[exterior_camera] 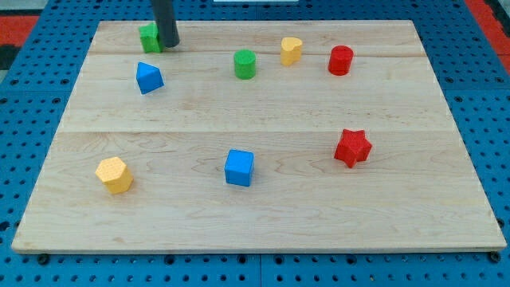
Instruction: Place the yellow heart horizontally right to the green star
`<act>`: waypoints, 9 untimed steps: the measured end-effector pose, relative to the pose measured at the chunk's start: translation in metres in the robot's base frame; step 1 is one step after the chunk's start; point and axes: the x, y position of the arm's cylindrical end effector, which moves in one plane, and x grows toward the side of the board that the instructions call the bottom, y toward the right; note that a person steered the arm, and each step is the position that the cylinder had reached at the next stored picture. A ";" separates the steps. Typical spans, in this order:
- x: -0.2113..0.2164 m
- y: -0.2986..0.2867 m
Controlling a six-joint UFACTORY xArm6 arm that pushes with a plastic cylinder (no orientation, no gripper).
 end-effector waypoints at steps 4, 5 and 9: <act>-0.011 0.228; 0.016 0.220; 0.042 0.165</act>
